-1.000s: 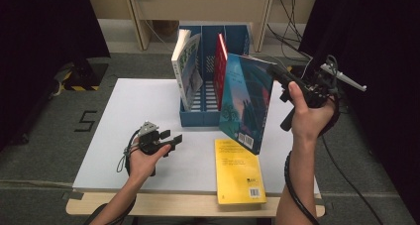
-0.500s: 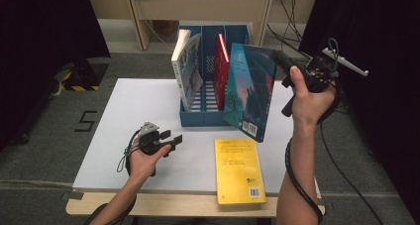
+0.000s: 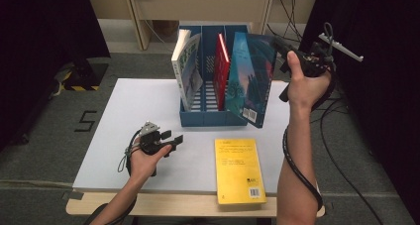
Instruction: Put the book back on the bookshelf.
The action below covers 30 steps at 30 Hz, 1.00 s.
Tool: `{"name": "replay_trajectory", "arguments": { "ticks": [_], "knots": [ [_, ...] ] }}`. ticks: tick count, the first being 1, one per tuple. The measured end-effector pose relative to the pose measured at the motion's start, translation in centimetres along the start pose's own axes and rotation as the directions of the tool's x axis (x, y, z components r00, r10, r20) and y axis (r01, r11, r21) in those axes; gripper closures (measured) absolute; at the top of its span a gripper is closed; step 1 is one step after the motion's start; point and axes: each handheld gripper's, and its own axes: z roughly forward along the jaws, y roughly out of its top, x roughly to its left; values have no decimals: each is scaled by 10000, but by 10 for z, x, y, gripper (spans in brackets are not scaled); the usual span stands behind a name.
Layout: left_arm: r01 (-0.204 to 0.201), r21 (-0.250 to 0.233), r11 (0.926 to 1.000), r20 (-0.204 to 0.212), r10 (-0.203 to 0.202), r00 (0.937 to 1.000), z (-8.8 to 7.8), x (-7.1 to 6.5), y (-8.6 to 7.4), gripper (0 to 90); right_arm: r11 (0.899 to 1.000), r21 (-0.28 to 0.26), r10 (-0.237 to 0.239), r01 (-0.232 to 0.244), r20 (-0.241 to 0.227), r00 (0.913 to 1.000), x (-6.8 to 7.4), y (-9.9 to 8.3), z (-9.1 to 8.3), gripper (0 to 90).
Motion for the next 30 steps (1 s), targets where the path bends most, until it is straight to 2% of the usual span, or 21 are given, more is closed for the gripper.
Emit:
{"name": "replay_trajectory", "arguments": {
  "ticks": [4,11,18,30],
  "knots": [
    [-7,-3,10000,4,7,10000,0,0,0,395,9998,-40,-198,200,277,9994,-1,1,8,756],
    [19,-71,10000,25,-19,10000,1,1,0,395,9996,-159,-244,253,578,9980,-2,1,18,755],
    [19,-63,10000,24,-19,10000,1,1,0,395,9973,-189,-684,704,908,9935,-1,2,28,755],
    [32,-68,10000,30,-32,10000,2,1,-1,394,9951,-185,-938,971,1340,9865,-2,1,46,755]
  ]
}}
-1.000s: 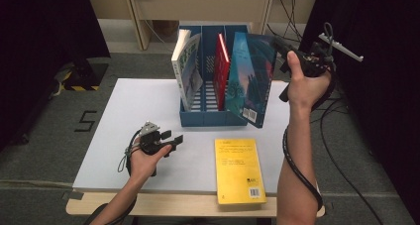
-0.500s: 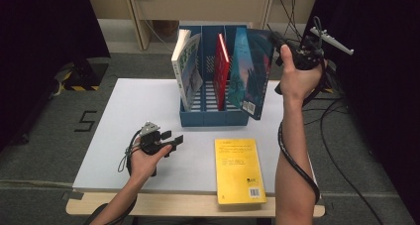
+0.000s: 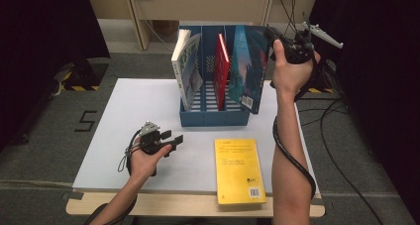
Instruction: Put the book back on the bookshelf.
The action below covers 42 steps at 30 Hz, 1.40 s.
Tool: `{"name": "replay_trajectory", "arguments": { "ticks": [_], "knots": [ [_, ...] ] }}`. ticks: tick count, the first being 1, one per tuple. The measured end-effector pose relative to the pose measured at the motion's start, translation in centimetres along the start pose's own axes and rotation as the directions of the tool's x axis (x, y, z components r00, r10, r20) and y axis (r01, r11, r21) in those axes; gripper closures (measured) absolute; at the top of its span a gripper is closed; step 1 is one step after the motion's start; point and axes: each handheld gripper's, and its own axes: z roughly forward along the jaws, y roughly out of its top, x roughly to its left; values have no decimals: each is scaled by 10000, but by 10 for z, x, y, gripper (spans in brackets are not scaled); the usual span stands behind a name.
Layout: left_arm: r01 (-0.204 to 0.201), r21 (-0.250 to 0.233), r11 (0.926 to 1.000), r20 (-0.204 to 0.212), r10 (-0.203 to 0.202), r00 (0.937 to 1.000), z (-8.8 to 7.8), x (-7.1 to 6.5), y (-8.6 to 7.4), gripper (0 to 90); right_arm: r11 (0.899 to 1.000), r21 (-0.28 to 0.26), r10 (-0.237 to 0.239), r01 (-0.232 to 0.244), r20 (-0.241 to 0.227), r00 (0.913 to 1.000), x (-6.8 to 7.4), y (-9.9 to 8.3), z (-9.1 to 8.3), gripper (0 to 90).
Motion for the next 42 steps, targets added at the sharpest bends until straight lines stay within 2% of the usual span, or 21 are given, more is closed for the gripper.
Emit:
{"name": "replay_trajectory", "arguments": {
  "ticks": [8,19,27,34,42],
  "knots": [
    [26,35,10000,-16,-26,10000,0,0,0,395,9995,-145,-288,293,319,9991,2,0,13,755],
    [18,53,10000,13,-18,10000,1,1,-1,394,9986,-286,-434,452,603,9972,2,-3,26,755],
    [38,72,10000,-14,-38,10000,1,2,-1,395,9969,-335,-701,718,490,9963,12,-2,26,755],
    [19,62,10000,15,-19,10000,1,1,-1,395,9967,-312,-740,751,356,9966,16,-3,29,755],
    [23,74,10000,-13,-23,10000,1,2,-1,395,9952,-204,-946,958,550,9940,16,-7,39,755]
  ]
}}
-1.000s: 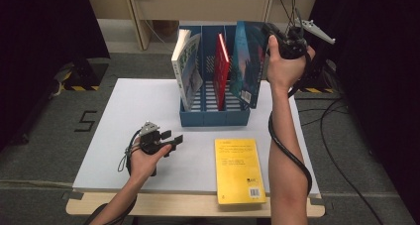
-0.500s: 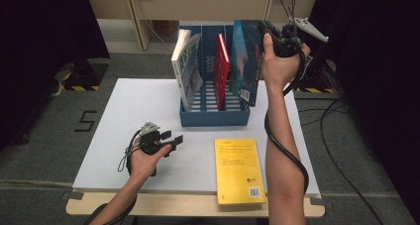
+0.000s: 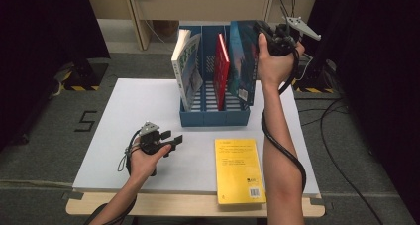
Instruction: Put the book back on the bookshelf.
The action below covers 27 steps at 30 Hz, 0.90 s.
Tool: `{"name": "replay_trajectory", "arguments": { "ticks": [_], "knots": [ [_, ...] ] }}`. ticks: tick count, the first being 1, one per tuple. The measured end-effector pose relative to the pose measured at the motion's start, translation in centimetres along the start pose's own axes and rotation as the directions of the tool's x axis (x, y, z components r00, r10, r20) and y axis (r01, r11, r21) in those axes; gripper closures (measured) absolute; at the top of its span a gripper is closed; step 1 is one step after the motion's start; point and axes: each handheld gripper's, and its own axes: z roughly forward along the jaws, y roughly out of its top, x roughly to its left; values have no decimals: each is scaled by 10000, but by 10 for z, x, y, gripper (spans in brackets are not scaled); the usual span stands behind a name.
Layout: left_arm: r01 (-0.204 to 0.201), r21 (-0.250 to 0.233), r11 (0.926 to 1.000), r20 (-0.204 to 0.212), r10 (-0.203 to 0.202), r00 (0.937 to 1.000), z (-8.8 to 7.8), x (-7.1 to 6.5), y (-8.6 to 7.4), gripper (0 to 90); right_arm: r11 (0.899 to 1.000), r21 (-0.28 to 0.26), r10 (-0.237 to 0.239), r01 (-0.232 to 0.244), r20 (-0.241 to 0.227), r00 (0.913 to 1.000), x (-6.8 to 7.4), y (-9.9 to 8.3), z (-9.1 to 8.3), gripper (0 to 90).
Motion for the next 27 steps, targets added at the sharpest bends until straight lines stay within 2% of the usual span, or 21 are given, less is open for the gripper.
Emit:
{"name": "replay_trajectory", "arguments": {
  "ticks": [27],
  "knots": [
    [-13,16,10000,-16,13,10000,0,1,-1,394,9997,204,-99,93,316,9995,2,-21,28,755]
  ]
}}
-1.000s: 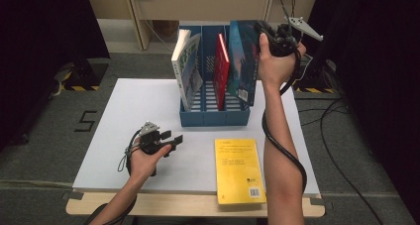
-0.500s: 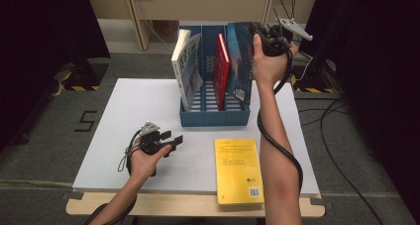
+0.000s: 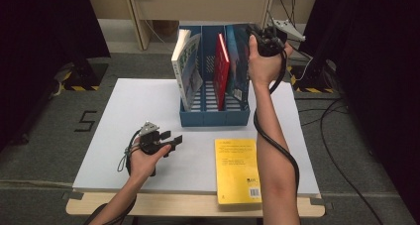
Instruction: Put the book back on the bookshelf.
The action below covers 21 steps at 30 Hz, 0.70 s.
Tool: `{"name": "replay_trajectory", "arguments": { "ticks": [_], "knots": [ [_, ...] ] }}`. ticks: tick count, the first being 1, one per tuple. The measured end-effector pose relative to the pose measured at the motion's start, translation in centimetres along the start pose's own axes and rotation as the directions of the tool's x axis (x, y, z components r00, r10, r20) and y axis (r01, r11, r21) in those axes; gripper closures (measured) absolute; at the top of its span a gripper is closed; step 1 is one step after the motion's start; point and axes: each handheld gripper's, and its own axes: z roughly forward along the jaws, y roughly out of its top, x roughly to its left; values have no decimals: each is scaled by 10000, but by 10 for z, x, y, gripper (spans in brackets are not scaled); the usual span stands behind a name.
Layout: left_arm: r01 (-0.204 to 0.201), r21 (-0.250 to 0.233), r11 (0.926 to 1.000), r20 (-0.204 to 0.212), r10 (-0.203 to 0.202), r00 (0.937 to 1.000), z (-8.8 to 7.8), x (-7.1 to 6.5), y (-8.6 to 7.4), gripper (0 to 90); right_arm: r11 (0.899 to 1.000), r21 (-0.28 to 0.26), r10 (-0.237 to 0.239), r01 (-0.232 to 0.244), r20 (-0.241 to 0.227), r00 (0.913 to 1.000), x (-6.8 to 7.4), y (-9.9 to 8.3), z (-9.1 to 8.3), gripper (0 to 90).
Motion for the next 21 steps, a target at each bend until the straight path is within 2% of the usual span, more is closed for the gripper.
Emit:
{"name": "replay_trajectory", "arguments": {
  "ticks": [2,5,13,21],
  "knots": [
    [7,-4,10000,-1,-7,10000,0,0,0,394,10000,38,32,-32,23,10000,0,-1,1,754],
    [10,-3,10000,6,-10,10000,1,0,-1,394,9999,22,-163,163,83,9998,-1,-2,3,755],
    [34,7,10000,15,-34,10000,1,0,-1,394,9999,99,-97,95,146,9998,-2,-8,9,754],
    [30,63,10000,-3,-30,10000,1,0,-1,394,9997,46,-226,224,286,9993,-3,-13,15,755]
  ]
}}
